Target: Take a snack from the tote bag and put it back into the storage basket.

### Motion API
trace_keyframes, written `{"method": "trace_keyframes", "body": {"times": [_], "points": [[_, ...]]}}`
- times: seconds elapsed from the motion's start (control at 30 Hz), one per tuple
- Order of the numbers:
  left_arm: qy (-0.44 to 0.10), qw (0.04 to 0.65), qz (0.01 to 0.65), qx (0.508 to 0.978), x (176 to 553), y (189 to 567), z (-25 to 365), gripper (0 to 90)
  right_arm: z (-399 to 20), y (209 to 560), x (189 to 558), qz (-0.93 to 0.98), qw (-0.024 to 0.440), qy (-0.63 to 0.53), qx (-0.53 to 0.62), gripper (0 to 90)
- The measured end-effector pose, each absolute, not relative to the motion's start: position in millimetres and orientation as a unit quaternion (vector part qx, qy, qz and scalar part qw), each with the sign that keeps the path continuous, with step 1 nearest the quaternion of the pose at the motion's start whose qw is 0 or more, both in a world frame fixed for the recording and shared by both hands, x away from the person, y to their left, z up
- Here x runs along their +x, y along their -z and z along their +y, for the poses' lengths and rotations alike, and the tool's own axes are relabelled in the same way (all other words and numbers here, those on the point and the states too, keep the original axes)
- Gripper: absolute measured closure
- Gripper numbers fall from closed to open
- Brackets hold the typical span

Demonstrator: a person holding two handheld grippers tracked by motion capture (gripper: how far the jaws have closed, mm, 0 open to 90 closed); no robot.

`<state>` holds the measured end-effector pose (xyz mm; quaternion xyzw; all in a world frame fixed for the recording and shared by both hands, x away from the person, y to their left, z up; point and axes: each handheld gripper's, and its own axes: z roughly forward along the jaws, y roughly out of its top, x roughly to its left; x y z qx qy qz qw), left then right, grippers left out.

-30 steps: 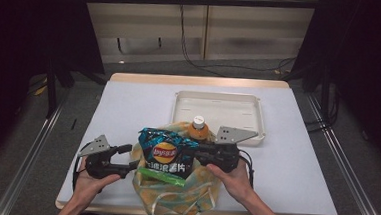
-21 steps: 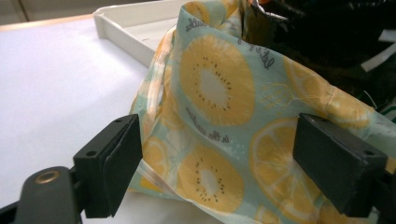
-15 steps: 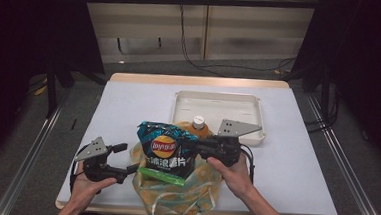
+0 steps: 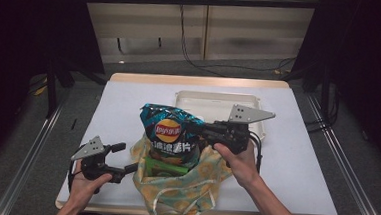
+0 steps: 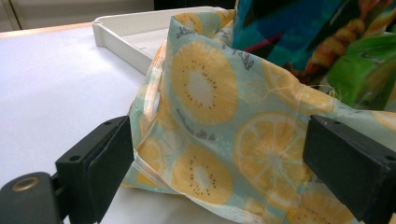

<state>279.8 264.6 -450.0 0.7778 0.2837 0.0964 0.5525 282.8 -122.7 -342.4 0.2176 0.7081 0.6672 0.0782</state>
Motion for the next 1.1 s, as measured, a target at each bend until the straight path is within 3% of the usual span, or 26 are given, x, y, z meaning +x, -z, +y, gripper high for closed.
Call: {"method": "trace_keyframes", "body": {"times": [1.1], "points": [[-0.099, 0.55, 0.282, 0.78, 282, 451, 263, 9.6, -137, 294, 292, 0.676, 0.11, -0.702, 0.197, 89.1]]}}
